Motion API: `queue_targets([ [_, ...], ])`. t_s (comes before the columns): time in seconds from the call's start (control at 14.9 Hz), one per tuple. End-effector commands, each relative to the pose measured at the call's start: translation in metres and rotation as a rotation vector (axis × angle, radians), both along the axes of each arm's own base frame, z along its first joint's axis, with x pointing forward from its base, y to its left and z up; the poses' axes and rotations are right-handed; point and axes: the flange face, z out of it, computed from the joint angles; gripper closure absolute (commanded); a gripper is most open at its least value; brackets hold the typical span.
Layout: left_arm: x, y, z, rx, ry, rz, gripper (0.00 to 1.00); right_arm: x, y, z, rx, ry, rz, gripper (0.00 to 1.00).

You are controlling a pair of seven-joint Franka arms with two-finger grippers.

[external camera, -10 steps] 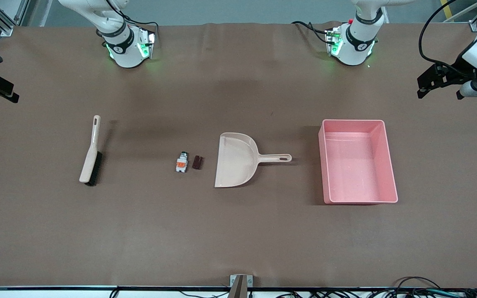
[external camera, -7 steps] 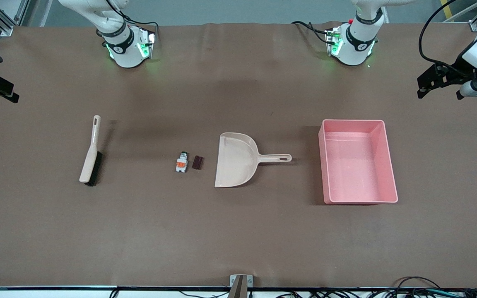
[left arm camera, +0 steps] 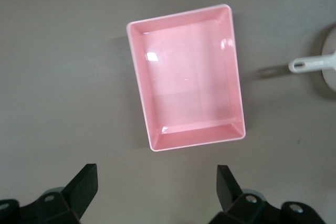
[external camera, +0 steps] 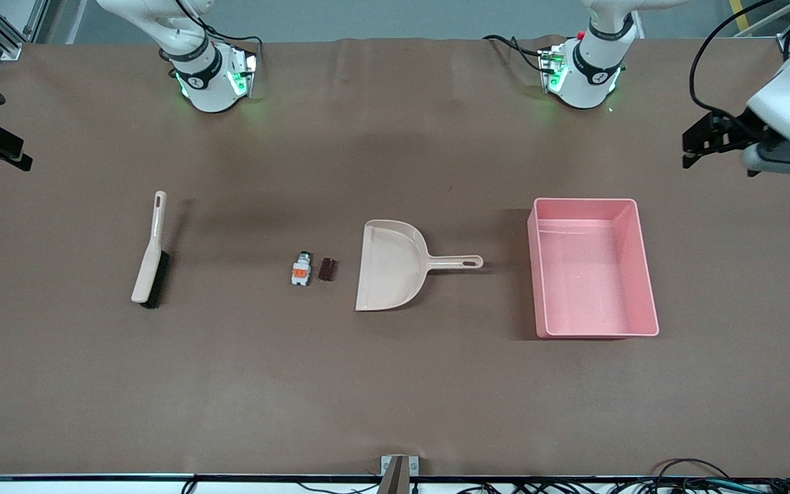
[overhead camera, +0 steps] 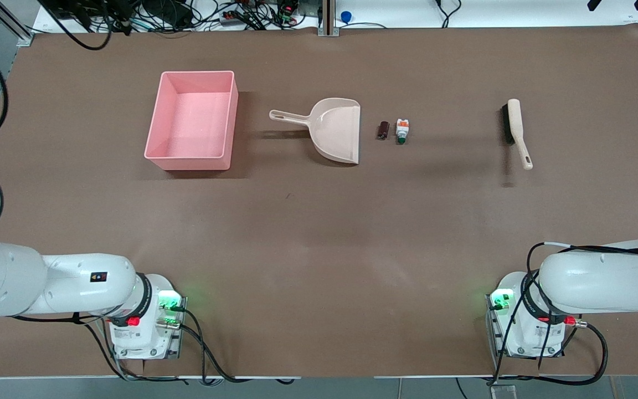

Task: Clean e-waste and dump in bin
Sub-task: 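Raise both arms from rest toward the brush and dustpan, then reach the left gripper to the dustpan handle while the right gripper nears the brush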

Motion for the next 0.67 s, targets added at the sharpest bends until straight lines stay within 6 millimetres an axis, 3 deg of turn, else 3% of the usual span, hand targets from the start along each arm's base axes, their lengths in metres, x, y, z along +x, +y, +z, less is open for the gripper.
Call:
queue_targets([
  [0.0, 0.015, -0.046, -0.02, -0.01, 0.034, -0.105, 0.0, 0.005, -0.003, -0.024, 0.028, -0.009, 0.002, 0.0],
  [0.13, 0.02, -0.083, -0.038, -0.013, 0.031, -0.161, 0.0, 0.019, -0.004, -0.091, 0.025, -0.035, 0.001, 0.0],
  [0.27, 0.022, -0.106, -0.052, -0.014, 0.04, -0.203, 0.0, 0.022, -0.006, -0.129, 0.023, -0.035, 0.006, 0.0],
  [0.4, 0.024, -0.116, -0.06, -0.016, 0.048, -0.22, 0.0, 0.024, -0.008, -0.164, 0.026, -0.003, 0.015, 0.0],
  [0.6, 0.024, -0.146, -0.081, -0.021, 0.061, -0.27, 0.0, 0.007, -0.017, -0.223, 0.032, 0.054, -0.008, 0.0],
])
